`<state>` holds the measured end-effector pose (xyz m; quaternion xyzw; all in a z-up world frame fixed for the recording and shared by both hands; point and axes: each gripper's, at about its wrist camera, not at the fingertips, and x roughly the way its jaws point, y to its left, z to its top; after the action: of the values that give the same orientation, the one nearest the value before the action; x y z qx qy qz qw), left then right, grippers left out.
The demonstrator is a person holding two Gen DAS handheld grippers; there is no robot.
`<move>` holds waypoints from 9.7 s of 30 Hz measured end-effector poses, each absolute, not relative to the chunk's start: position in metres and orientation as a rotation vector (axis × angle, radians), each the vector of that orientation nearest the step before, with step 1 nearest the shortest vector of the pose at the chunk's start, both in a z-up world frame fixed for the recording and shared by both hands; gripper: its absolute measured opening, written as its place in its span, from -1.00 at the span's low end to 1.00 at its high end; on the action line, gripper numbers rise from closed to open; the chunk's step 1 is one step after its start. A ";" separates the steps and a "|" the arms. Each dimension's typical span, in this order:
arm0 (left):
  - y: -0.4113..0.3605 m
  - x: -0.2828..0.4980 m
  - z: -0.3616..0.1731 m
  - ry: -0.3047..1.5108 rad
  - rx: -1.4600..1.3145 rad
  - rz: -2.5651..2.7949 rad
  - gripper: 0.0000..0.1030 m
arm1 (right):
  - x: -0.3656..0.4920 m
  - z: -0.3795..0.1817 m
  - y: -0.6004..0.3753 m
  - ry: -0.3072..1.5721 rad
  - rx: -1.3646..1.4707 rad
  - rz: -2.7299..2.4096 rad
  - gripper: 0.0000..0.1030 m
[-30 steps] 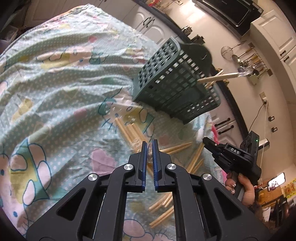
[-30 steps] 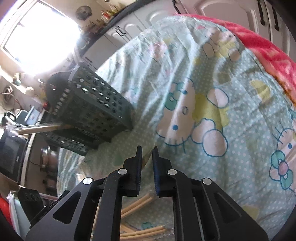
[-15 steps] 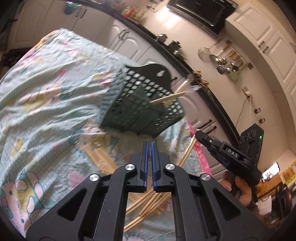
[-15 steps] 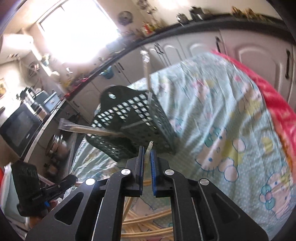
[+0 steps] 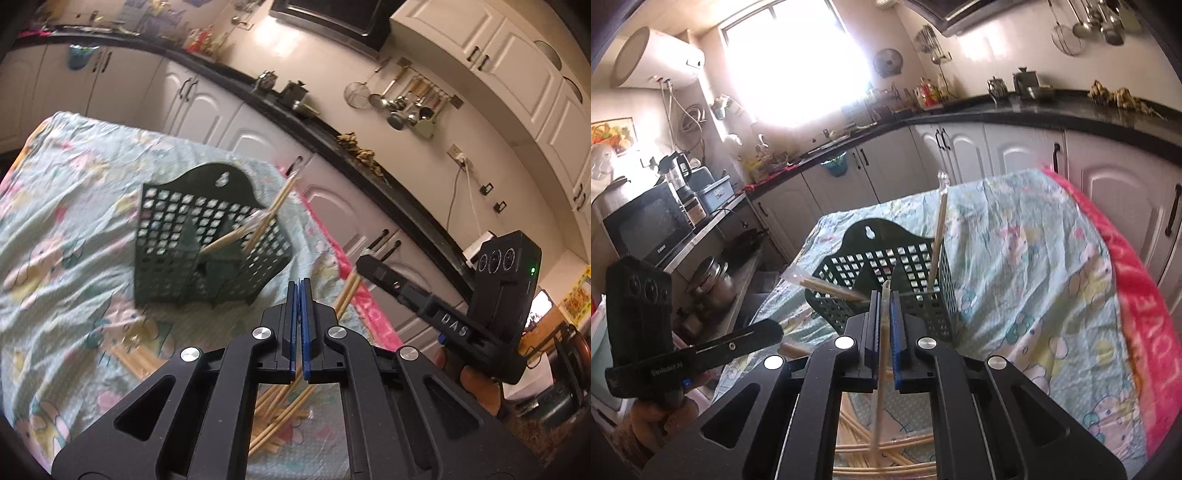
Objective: Organize utensils
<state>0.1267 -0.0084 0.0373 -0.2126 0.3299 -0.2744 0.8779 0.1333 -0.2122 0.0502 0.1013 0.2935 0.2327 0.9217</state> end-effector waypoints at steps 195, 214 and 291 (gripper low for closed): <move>0.039 0.112 0.009 0.671 -0.231 -0.168 0.79 | 0.111 0.008 -0.185 0.620 -0.062 0.390 0.39; 0.023 0.105 -0.048 0.845 -0.245 -0.216 0.79 | 0.104 -0.048 -0.200 0.816 -0.035 0.391 0.39; 0.038 0.116 0.020 0.719 -0.506 -0.429 -0.97 | 0.136 0.018 -0.183 0.763 0.203 0.560 -0.90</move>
<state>0.1165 0.0380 0.0197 -0.2432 0.3453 -0.2059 0.8827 0.1359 -0.1832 0.0176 0.0977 0.3666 0.2690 0.8853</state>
